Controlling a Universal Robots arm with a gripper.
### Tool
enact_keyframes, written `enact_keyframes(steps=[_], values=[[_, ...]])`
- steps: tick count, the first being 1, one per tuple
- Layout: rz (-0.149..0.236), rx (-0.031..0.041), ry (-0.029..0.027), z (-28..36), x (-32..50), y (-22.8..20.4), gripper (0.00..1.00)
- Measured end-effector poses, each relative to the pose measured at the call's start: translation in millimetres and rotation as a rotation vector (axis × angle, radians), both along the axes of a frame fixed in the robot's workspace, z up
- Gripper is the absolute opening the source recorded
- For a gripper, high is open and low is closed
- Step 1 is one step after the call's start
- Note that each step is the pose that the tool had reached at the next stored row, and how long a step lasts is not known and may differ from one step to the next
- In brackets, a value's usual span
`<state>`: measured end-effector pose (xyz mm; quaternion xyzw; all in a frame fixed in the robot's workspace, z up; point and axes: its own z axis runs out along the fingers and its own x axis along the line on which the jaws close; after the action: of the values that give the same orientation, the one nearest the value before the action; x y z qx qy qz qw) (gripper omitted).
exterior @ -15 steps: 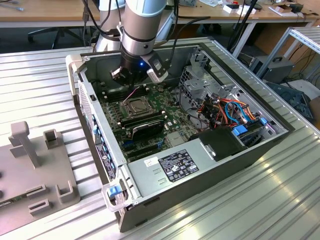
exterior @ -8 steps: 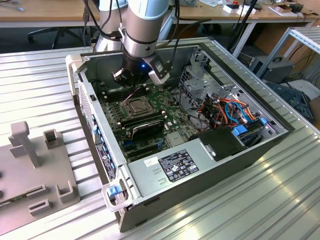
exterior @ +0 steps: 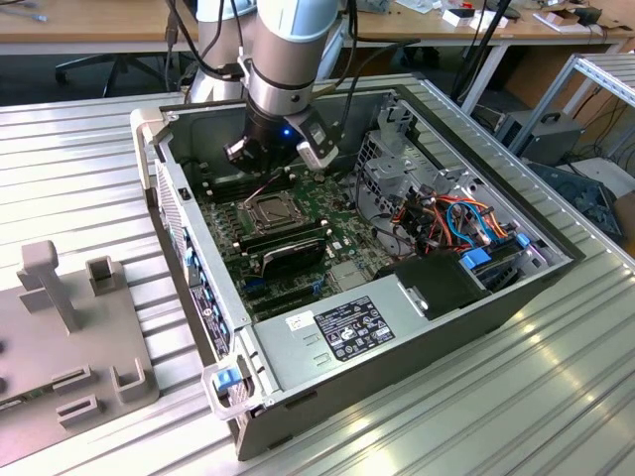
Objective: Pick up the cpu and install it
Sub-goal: 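Install the first cpu locking lever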
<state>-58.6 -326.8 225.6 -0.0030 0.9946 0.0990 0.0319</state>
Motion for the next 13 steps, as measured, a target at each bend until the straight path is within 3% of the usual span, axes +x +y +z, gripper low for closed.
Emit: enact_keyframes(steps=[7, 13], values=[[0.000, -0.0005, 0.0004, -7.2, 0.6, -0.1, 0.11], [0.000, -0.0012, 0.0004, -13.3, 5.8, 0.3, 0.11]])
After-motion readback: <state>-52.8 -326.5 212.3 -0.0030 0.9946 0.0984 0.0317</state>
